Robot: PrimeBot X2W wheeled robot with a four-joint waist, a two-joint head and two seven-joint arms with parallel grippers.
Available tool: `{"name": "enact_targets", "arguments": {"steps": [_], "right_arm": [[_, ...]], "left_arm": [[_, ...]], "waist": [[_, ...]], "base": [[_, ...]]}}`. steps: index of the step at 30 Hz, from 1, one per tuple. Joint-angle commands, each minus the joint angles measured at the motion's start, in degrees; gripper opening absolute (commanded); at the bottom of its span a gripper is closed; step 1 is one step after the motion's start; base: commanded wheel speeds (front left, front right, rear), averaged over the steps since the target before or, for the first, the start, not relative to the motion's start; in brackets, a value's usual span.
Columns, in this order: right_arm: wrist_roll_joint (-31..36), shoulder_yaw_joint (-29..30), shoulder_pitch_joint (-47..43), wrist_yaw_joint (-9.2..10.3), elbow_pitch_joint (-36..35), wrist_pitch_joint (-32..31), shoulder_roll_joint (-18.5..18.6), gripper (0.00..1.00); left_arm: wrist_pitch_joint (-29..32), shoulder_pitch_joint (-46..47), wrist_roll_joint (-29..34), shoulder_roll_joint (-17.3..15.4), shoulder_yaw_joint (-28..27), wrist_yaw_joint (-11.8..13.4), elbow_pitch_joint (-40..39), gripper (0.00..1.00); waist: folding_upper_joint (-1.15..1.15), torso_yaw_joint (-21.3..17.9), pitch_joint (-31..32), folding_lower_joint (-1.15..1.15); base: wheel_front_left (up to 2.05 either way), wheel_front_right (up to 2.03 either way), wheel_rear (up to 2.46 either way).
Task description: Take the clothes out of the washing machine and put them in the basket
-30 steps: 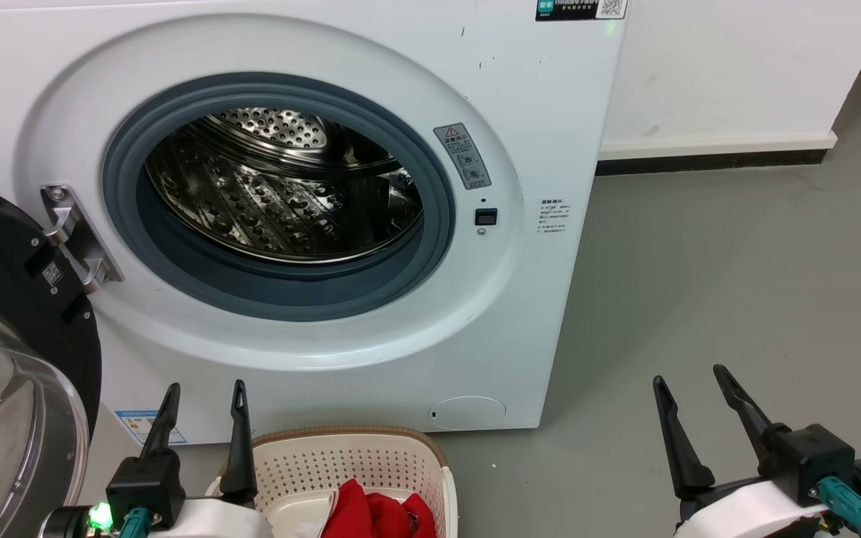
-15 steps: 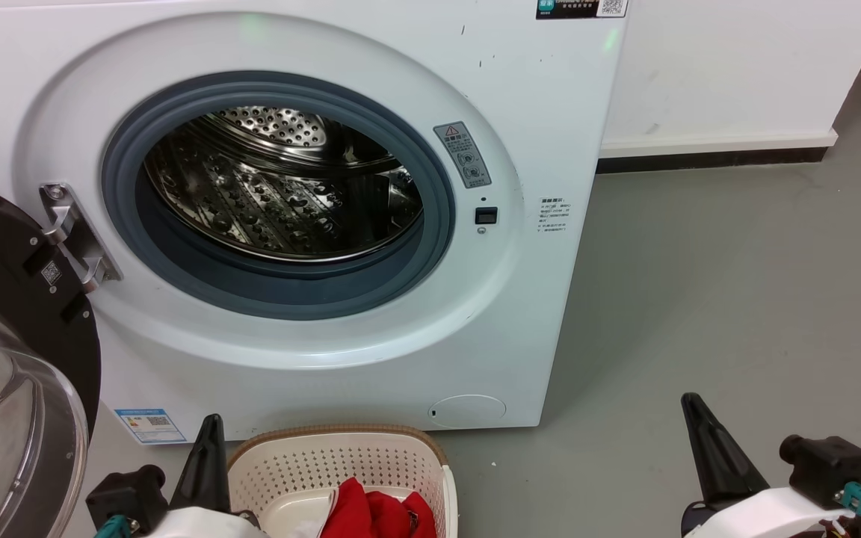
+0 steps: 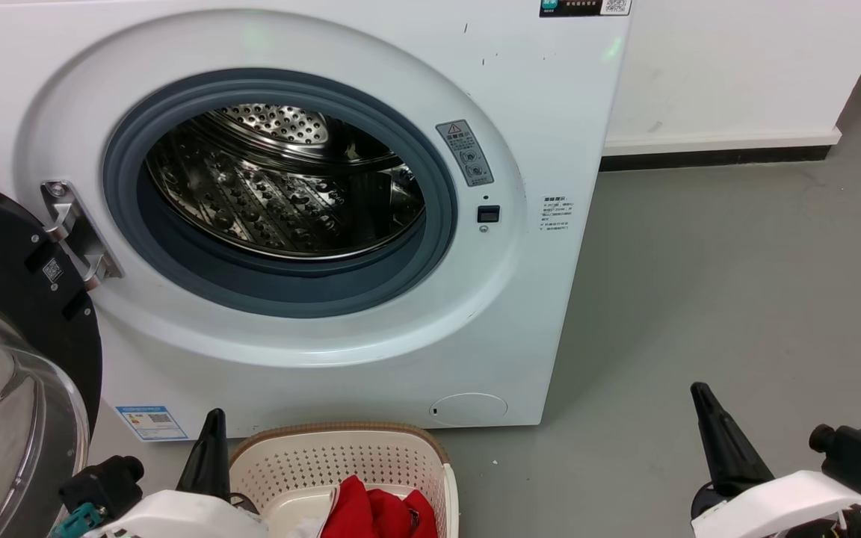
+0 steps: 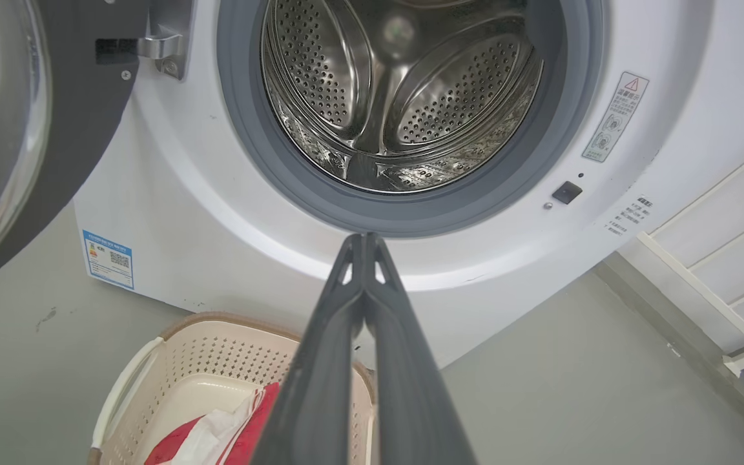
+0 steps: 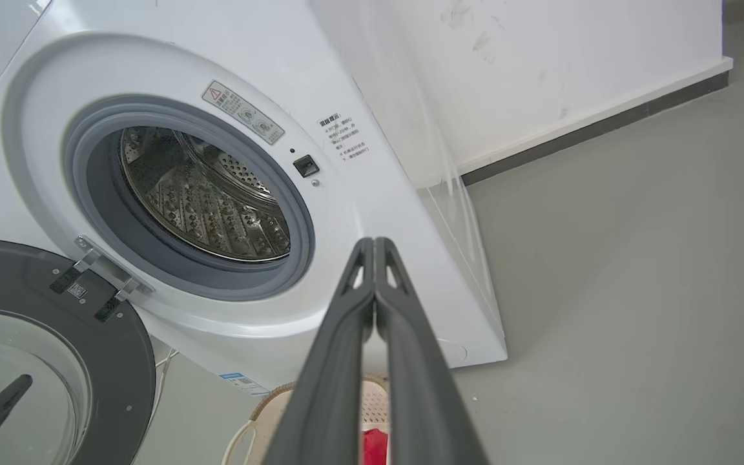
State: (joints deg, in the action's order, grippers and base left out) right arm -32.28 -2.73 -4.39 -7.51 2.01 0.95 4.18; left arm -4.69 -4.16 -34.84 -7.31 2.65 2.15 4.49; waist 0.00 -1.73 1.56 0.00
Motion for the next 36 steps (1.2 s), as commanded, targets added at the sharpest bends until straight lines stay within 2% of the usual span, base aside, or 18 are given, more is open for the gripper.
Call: {"name": "enact_targets", "arguments": {"steps": [1,19,36], "right_arm": [[-2.5,0.3,2.1,0.01,-0.3,-0.1,0.4,0.00],[-18.4,1.4,4.4,0.01,2.8,-1.1,0.9,0.00],[-30.0,2.6,6.1,0.01,5.1,-2.0,1.0,0.00]], "left_arm": [[0.2,1.8,-2.3,-0.1,-0.5,-0.5,-0.3,0.00],[2.4,4.2,-17.2,0.5,-2.0,-2.9,2.2,0.00],[4.3,5.8,-28.2,1.1,-3.3,-4.8,4.0,0.00]], "waist": [[0.00,0.0,0.0,0.00],[0.00,0.3,-0.3,0.00],[0.00,0.6,-0.6,0.00]], "base": [[0.00,0.00,0.00],[0.00,0.00,0.00],[0.00,0.00,0.00]]}}
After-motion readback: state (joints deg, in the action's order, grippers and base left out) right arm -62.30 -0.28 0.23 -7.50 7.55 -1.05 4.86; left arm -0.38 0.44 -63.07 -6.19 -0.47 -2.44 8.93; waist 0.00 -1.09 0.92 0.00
